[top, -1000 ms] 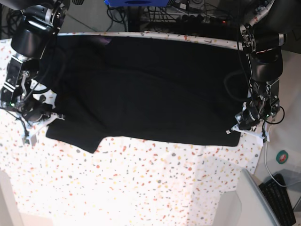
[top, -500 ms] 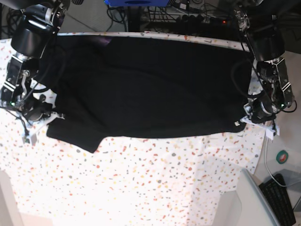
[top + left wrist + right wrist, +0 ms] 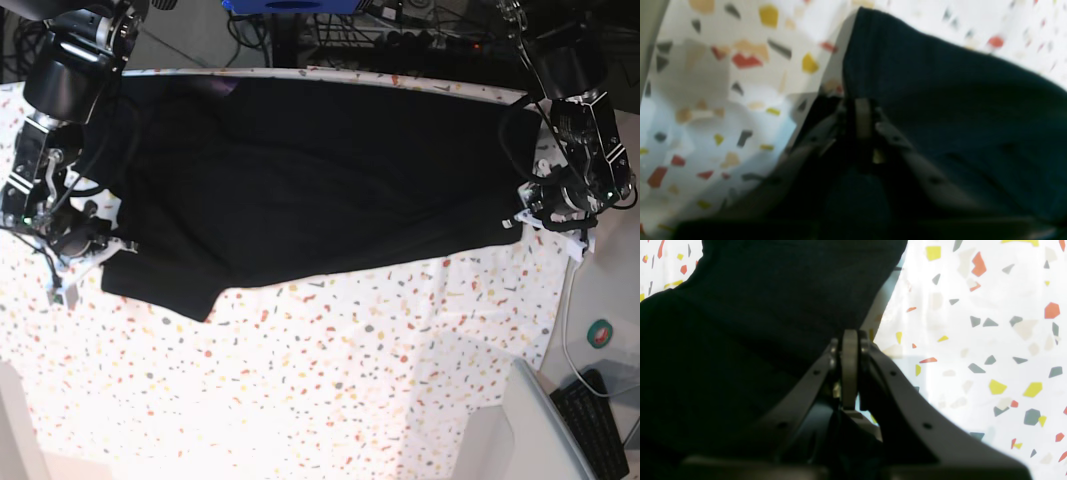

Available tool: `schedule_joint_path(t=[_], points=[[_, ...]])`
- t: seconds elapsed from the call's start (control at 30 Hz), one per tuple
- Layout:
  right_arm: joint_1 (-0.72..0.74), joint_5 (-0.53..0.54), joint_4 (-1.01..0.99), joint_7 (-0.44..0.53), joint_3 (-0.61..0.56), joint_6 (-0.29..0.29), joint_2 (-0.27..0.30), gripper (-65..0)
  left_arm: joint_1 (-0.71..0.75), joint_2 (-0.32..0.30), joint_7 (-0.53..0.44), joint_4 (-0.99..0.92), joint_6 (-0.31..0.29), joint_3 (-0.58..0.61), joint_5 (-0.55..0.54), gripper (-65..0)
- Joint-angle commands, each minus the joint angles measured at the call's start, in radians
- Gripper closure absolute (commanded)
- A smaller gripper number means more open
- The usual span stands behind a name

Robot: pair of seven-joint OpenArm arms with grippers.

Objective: Layout the t-shirt on the table in an organized manner, then fold the t-shirt properly
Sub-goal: 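Adjust the left gripper's grip along the shirt's side edge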

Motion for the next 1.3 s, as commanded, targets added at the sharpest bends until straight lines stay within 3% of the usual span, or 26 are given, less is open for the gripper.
schedule_joint_path(t=[0.0,0.07,0.13,0.3,0.77,0.87,1.0,1.1,1.27], points=[[0.021,0.009,0.016,0.016,0.0,0.007,0.012,0.0,-0.02,-0.019,-0.014,0.019,-0.007,-0.004,-0.01,-27.5],[0.021,0.009,0.016,0.016,0.0,0.007,0.012,0.0,-0.027,-0.019,-0.017,0.019,-0.007,-0.006,-0.01,-38.8],[0.021,0.009,0.016,0.016,0.0,0.007,0.012,0.0,-0.034,-0.019,-0.033,0.021,-0.007,-0.023,-0.01,-42.8],[0.021,0.009,0.014,0.014,0.0,0.007,0.01,0.0,-0.063,-0.021,-0.126,0.003,-0.007,-0.033,-0.006,-42.8],[0.024,0.009,0.017,0.011,0.0,0.007,0.01,0.0,-0.287,-0.048,-0.135,-0.26,-0.007,-0.03,-0.004,-42.8],[0.024,0.009,0.017,0.011,0.0,0.007,0.01,0.0,-0.336,-0.068,-0.147,-0.35,-0.007,0.055,-0.004,-42.8],[0.024,0.011,0.019,0.011,0.0,0.007,0.006,0.0,-0.347,-0.076,-0.273,-0.452,-0.007,0.197,-0.006,-42.8],[0.021,0.011,0.019,0.011,0.0,0.007,0.009,0.0,-0.347,-0.076,-0.343,-0.544,-0.004,0.207,-0.006,-42.6],[0.02,0.011,0.019,0.013,0.0,0.007,0.012,0.0,-0.337,-0.076,-0.374,-0.565,-0.004,0.207,-0.006,-42.6]])
